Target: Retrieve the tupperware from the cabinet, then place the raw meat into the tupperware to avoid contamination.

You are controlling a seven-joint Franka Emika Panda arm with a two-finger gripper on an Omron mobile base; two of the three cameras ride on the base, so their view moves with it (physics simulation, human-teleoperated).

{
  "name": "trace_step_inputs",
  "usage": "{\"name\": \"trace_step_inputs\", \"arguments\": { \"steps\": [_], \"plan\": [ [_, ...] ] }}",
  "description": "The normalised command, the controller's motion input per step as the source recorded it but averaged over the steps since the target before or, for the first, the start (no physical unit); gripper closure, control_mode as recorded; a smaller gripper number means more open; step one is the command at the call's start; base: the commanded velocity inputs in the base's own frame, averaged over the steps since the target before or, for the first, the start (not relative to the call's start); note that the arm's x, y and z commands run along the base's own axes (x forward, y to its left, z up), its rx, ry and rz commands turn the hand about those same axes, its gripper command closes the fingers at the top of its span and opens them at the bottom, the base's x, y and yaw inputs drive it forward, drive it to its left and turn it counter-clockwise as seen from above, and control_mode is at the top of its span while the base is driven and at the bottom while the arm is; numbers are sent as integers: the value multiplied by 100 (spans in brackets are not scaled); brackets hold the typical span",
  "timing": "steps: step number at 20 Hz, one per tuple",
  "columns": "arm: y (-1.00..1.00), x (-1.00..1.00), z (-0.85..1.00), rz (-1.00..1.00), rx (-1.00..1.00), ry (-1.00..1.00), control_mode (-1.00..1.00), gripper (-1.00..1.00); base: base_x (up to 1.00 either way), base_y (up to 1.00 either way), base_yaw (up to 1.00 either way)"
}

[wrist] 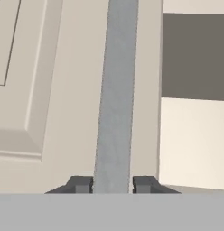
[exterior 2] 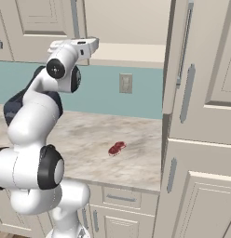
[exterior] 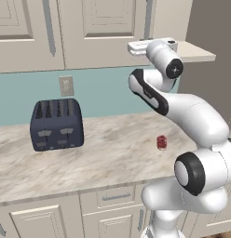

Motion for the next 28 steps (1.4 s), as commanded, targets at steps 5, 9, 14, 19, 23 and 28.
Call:
{"name": "trace_step_inputs", "arguments": {
  "steps": [5, 9, 14, 19, 23, 28],
  "plan": [
    [5, 12, 0, 0, 0, 1, -100, 100, 0, 0, 0],
    [26, 0, 0, 0, -1, 0, -100, 100, 0, 0, 0],
    [29, 0, 0, 0, -2, 6, -100, 100, 0, 0, 0],
    [24, -11, 0, 1, -3, 21, -100, 100, 0, 0, 0],
    [16, -25, 0, 3, -4, 28, -100, 100, 0, 0, 0],
    [14, -32, 0, 2, -4, 26, -100, 100, 0, 0, 0]
  ]
}}
